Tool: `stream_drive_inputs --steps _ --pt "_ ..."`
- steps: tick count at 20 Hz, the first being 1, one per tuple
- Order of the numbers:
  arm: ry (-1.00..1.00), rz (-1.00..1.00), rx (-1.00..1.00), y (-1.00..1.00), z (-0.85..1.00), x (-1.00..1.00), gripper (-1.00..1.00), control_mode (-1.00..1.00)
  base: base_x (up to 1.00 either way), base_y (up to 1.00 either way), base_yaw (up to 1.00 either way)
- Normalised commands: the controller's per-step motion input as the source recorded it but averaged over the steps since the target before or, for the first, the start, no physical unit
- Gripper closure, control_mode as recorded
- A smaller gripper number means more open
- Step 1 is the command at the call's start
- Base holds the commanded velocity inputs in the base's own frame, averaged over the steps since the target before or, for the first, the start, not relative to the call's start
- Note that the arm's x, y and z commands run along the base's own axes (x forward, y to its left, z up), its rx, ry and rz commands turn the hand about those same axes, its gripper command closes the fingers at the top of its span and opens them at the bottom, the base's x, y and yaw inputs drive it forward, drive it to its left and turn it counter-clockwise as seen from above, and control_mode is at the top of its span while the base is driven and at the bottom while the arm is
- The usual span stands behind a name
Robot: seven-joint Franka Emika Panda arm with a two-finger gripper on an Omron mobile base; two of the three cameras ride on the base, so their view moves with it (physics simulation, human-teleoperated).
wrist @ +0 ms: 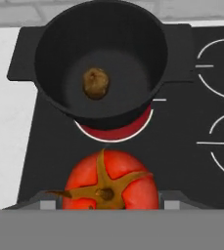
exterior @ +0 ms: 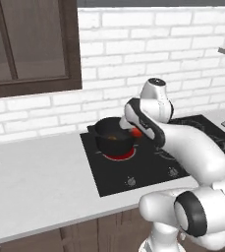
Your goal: Put the mushroom and tomato in the pot. Retrieve the spatula and lightly stir the vegetables in the pot.
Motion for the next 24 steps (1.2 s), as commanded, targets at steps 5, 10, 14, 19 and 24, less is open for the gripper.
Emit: stream_drive_inputs --steps 5,10,14,19,24 --pt "0.0 0.0 -0.03 0.19 -0.64 0.9 1.0 -1.0 0.0 0.0 0.0" --pt "0.0 0.0 0.0 0.45 -0.39 0.67 1.0 -1.0 0.0 0.0 0.0" --pt "0.06 0.0 0.0 0.24 -0.31 0.56 1.0 -1.0 0.0 0.0 0.0" --pt "0.07 0.0 0.0 0.01 -0.34 0.14 1.0 -1.0 0.0 0.0 0.0" --pt "0.0 0.0 0.0 0.0 -0.11 0.01 -1.0 -1.0 0.0 0.0 0.0"
